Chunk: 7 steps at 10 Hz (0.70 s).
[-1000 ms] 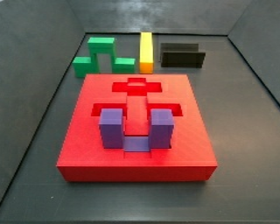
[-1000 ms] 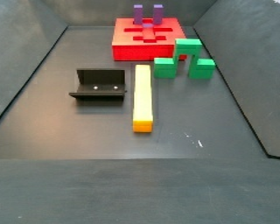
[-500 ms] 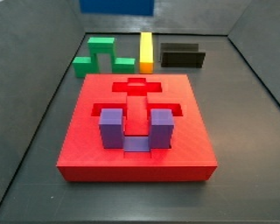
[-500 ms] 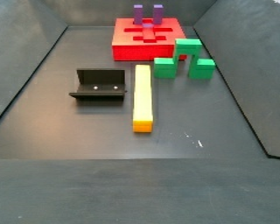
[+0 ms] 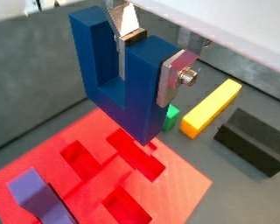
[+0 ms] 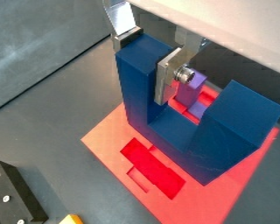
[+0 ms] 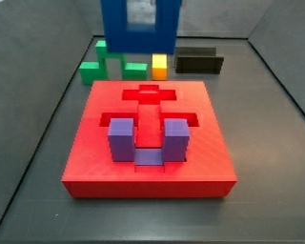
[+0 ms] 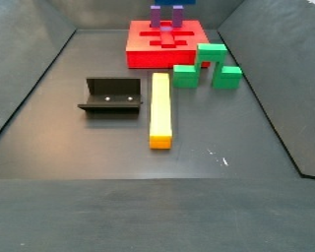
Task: Pick up the blue object. Move up. Move to above the board. Insert the blue object.
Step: Insert the blue object.
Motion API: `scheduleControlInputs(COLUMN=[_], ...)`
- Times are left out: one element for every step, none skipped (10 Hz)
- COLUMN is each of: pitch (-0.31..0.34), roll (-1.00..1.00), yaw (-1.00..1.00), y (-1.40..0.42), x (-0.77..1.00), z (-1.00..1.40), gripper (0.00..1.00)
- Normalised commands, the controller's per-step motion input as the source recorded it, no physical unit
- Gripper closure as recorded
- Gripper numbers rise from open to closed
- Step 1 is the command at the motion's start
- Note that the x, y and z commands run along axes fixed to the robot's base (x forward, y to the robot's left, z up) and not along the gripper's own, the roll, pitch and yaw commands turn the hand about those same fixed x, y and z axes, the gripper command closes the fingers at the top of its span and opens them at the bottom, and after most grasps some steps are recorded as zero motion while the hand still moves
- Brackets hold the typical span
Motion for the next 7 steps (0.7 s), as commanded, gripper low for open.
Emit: scheduleControlInputs(pitch=[-0.086, -0.07, -0.067, -0.069, -0.066, -0.06, -0.044], roll=[0.0, 0.0, 0.0, 0.0, 0.04, 0.05, 0.04], yaw=[0.0, 0.0, 0.0, 0.0, 0.0, 0.0, 0.0], y=[0.12, 0.11, 0.11, 0.1, 0.02, 0.0, 0.0], x=[0.23, 0.17, 0.16, 0.13, 0.12, 0.15, 0.15], z=[-0.53, -0.46, -0.45, -0.46, -0.47, -0.47, -0.45], gripper=[1.0, 1.0, 1.0, 1.0, 1.0, 1.0, 1.0])
